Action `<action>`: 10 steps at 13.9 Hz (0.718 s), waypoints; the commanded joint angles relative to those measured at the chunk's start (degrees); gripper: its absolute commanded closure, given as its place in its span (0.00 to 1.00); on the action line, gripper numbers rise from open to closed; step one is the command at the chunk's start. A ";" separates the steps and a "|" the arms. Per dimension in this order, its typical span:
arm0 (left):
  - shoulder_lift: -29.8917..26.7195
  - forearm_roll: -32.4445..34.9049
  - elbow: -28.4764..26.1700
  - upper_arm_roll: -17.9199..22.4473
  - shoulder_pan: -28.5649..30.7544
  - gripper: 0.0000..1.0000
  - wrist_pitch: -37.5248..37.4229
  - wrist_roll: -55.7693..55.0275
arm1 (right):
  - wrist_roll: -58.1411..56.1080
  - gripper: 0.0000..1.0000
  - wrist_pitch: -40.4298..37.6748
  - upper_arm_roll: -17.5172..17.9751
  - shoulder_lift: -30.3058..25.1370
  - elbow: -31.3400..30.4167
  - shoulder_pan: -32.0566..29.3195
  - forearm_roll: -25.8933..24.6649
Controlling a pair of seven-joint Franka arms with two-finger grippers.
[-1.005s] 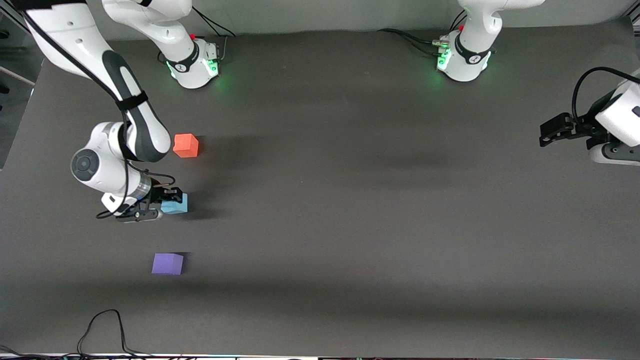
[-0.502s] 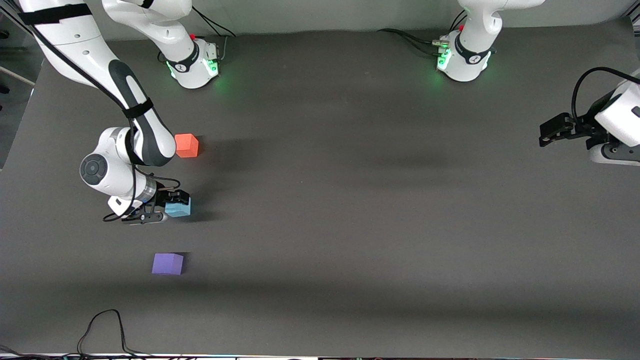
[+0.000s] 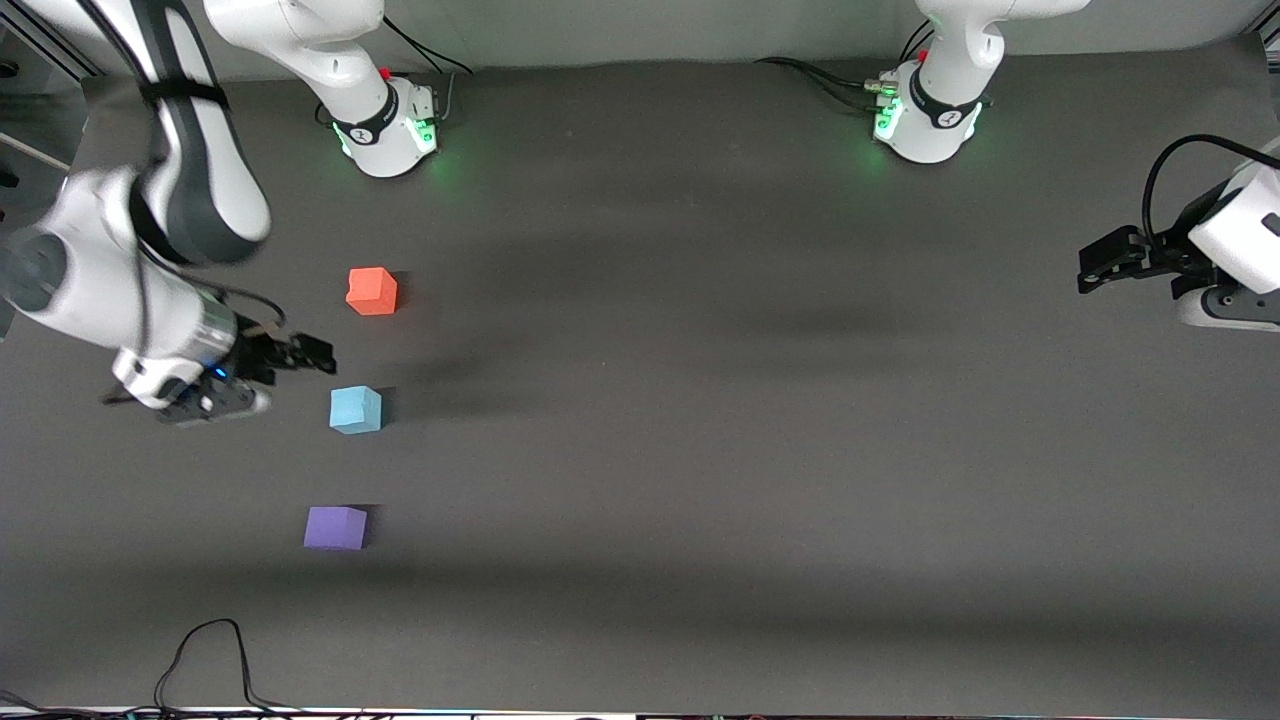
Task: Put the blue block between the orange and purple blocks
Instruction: 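Lower the blue block between orange and purple blocks, open the right gripper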
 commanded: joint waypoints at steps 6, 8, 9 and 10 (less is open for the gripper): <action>-1.06 -0.14 -0.71 0.29 -0.33 0.00 0.11 0.59 | -0.47 0.00 -22.13 -5.28 -3.22 21.74 5.24 -3.07; -1.06 -0.14 -0.71 0.29 -0.33 0.00 0.11 0.59 | -0.13 0.00 -22.22 -8.22 -3.31 21.48 8.87 -3.08; -1.06 -0.14 -0.80 0.29 -0.42 0.00 0.11 0.59 | -0.30 0.00 -22.31 -8.13 -3.40 21.39 8.70 -3.08; -1.06 -0.14 -0.80 0.29 -0.42 0.00 0.11 0.59 | -0.39 0.00 -22.31 -8.13 -3.40 21.47 8.61 -3.08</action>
